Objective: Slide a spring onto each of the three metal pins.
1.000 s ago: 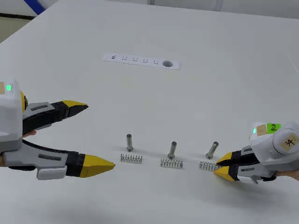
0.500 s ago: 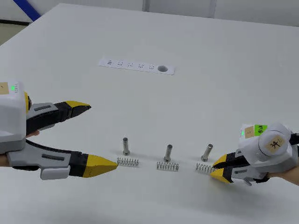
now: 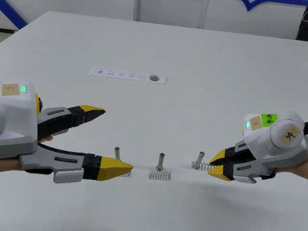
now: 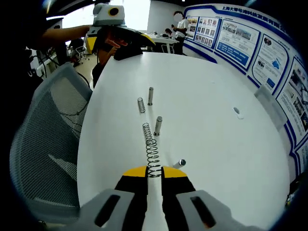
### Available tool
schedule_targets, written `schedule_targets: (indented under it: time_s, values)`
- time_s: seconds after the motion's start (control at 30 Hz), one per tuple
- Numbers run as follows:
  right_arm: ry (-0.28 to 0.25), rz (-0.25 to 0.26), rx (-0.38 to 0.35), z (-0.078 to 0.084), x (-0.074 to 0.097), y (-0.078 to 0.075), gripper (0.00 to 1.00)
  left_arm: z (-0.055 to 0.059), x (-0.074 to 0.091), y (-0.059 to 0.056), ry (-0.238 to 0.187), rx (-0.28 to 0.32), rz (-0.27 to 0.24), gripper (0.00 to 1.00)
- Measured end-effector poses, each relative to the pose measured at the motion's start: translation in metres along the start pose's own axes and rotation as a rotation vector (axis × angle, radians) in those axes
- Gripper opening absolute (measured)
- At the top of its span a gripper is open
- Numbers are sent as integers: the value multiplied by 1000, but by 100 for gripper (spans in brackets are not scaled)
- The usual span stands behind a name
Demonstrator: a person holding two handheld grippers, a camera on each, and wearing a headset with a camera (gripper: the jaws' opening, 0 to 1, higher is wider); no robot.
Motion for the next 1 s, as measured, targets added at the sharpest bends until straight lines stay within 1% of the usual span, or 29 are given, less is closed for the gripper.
schedule_targets:
  time_s: [0.1,0.17,0.2,0.27,0.33,0.37,0.43,0.53,0.67,0.8,0.9,1.0]
  values:
    - [-26,-5,29,-14,8,7,10,5,-9,-7,15,-2,21,82]
    - [-42,-7,41,-22,12,10,10,8,-15,-11,15,1,37,81]
    - [-54,-13,49,-28,14,14,10,10,-19,-15,13,12,60,81]
    - [-66,-19,69,-35,17,21,10,14,-26,-21,14,25,79,79]
    - [-72,-23,77,-40,19,26,10,17,-31,-27,19,21,93,77]
    - [-79,-27,82,-43,19,31,11,18,-35,-31,24,14,106,75]
    - [-87,-31,89,-47,20,37,11,20,-40,-36,28,10,122,70]
    - [-101,-39,102,-55,22,45,11,22,-48,-44,32,12,144,68]
    - [-117,-50,114,-63,23,53,11,25,-54,-50,32,15,158,64]
    - [-129,-65,136,-70,23,61,11,27,-57,-52,39,3,162,57]
    - [-138,-71,144,-72,22,65,11,29,-57,-53,52,-4,167,52]
    - [-142,-77,149,-72,20,67,11,32,-58,-54,62,3,172,48]
Point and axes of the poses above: the centre of the closed fingertips' face, and the gripper's own axes: x roughly backward along the fingers, y roughly to its left, z roughly out of its underside, the point moved 2 cm from there along x, roughly backward along the fingers, and after that the axes turned 8 degrees about z, right-handed, at the moved point
